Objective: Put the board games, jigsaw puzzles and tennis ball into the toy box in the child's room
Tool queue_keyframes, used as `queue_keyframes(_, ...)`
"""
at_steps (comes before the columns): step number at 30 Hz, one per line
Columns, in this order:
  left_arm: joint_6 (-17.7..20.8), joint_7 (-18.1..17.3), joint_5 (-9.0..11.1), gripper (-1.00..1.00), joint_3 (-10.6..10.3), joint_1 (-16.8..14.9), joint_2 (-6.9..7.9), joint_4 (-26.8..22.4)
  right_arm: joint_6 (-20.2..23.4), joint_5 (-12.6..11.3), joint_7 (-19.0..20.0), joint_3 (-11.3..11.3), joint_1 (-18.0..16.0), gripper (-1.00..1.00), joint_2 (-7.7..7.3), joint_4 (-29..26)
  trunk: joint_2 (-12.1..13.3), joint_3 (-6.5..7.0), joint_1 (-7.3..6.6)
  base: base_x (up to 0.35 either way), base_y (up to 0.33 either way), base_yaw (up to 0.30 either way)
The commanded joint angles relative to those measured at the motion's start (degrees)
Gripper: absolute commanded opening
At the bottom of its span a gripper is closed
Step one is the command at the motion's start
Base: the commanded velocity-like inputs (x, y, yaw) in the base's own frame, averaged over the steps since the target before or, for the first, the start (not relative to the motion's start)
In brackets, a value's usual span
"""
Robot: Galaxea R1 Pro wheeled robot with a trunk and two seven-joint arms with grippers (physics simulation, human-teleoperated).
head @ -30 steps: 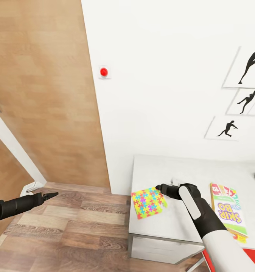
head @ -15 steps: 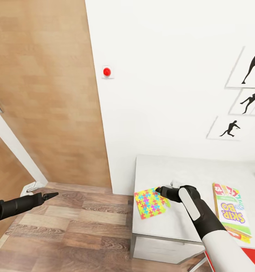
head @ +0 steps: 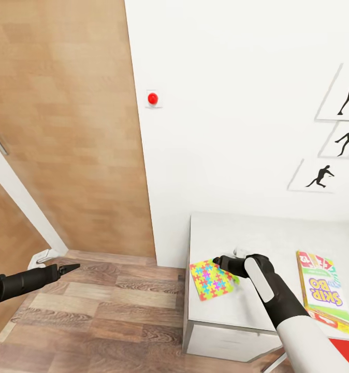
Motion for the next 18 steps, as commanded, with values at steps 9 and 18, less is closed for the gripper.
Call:
queue_keyframes(9, 0.3, -0.3, -0.2, 1.00, 0.1, -0.1, 0.00, -0.1, 0.0, -0.6, -0.6, 0.2, 0.0, 1.00, -0.09, -0.1, -0.1, -0.11, 0.03, 0.002, 0.001, 0.000)
queue_keyframes(18, 0.3, -0.3, -0.2, 1.00, 0.1, -0.1, 0.00, -0.1, 0.0, -0.5, -0.6, 0.2, 0.0, 1.00, -0.15, -0.1, -0.1, -0.11, 0.03, 0.035, -0.062, 0.000)
